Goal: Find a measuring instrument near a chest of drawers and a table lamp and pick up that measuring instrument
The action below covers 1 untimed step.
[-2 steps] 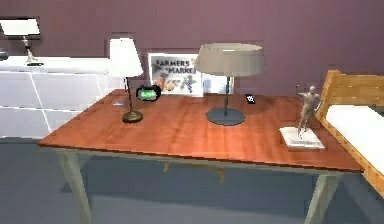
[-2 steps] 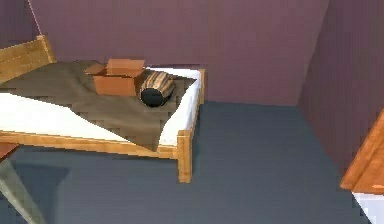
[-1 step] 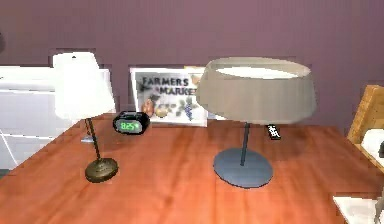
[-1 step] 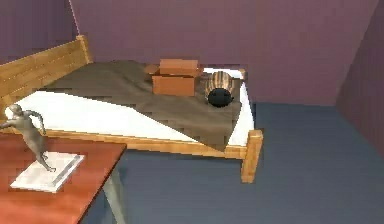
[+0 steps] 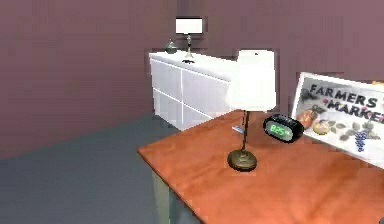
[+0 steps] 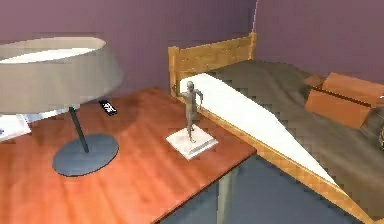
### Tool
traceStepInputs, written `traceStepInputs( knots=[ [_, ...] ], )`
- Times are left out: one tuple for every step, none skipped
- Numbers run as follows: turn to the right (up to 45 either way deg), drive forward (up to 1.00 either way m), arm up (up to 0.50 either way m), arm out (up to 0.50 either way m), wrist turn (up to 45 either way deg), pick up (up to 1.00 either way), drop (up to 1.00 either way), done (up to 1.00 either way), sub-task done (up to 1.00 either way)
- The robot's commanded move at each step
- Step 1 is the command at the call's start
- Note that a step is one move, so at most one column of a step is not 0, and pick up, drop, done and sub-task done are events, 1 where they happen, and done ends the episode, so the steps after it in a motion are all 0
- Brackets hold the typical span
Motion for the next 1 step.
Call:
traceStepInputs(
  knots=[
    [-45.0, 0.0, 0.0, 0.0, 0.0, 0.0, 0.0, 0.0, 0.0]
  ],
)
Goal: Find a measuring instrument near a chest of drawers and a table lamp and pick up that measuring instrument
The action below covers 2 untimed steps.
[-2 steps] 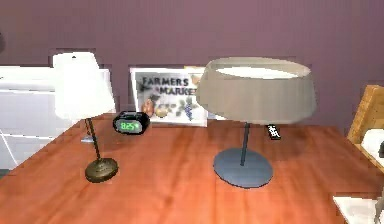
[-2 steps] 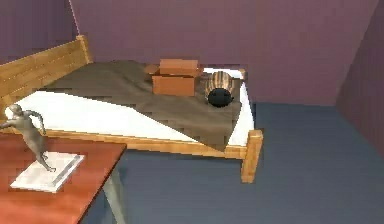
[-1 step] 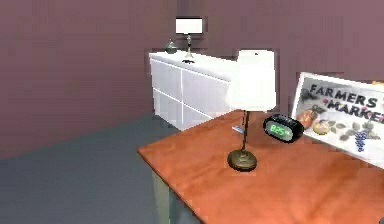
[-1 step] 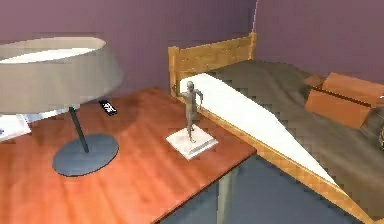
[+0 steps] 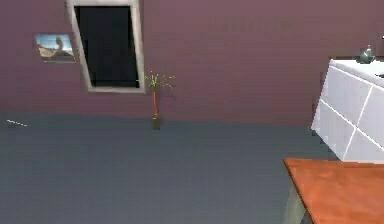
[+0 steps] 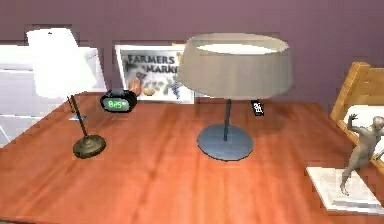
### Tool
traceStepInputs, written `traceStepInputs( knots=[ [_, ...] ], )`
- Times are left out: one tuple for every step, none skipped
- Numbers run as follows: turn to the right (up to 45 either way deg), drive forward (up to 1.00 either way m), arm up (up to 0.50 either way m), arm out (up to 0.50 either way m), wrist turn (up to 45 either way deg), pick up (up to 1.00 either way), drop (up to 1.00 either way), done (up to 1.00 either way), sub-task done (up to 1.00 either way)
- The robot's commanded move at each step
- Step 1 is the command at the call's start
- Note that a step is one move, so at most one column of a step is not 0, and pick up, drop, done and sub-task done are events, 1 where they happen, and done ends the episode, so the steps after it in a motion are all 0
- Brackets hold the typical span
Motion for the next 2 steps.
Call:
traceStepInputs(
  knots=[
    [-45.0, 0.0, 0.0, 0.0, 0.0, 0.0, 0.0, 0.0, 0.0],
    [-36.0, 0.0, 0.0, 0.0, 0.0, 0.0, 0.0, 0.0, 0.0]
  ],
)
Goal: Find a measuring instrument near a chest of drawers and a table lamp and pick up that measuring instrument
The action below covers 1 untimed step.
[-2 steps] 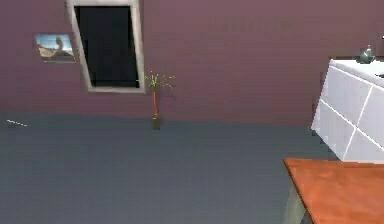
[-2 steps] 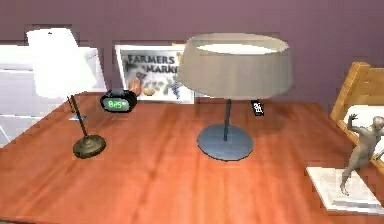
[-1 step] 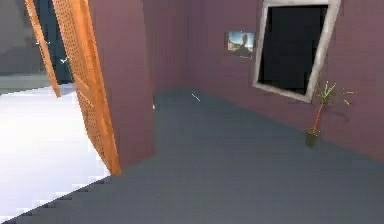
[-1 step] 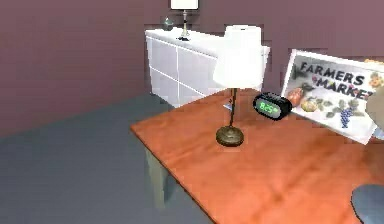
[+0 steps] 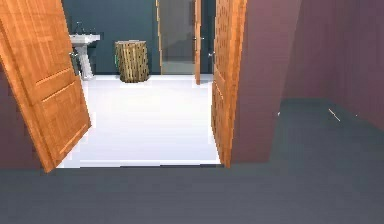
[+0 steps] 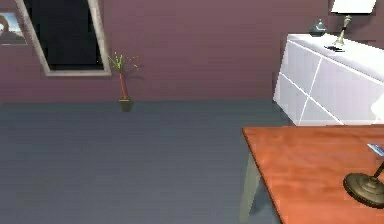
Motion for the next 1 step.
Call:
traceStepInputs(
  knots=[
    [0.0, 0.25, 0.0, 0.0, 0.0, 0.0, 0.0, 0.0, 0.0]
  ],
)
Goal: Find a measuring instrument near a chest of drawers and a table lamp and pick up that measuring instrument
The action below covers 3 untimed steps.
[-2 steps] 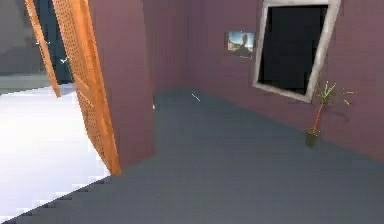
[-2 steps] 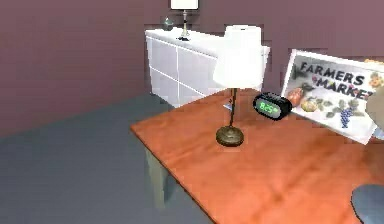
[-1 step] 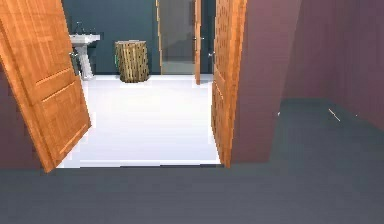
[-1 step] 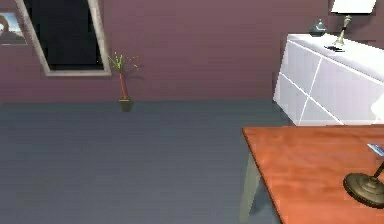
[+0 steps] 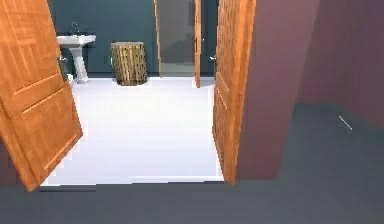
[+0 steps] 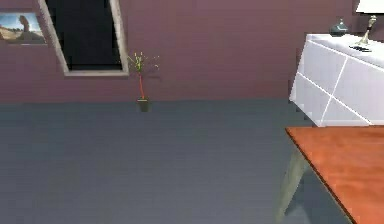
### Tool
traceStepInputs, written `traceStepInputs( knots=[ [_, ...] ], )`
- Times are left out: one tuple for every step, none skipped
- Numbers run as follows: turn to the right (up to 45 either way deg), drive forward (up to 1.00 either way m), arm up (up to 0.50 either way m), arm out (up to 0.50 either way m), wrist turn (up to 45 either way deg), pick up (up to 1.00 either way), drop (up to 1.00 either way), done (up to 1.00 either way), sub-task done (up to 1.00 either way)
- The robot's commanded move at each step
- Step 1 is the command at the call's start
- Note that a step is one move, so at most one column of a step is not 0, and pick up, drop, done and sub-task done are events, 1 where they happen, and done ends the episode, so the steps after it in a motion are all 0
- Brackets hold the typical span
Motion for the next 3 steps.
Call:
traceStepInputs(
  knots=[
    [45.0, 0.0, 0.0, 0.0, 0.0, 0.0, 0.0, 0.0, 0.0],
    [42.0, 0.0, 0.0, 0.0, 0.0, 0.0, 0.0, 0.0, 0.0],
    [0.0, 1.0, 0.0, 0.0, 0.0, 0.0, 0.0, 0.0, 0.0]
  ],
)
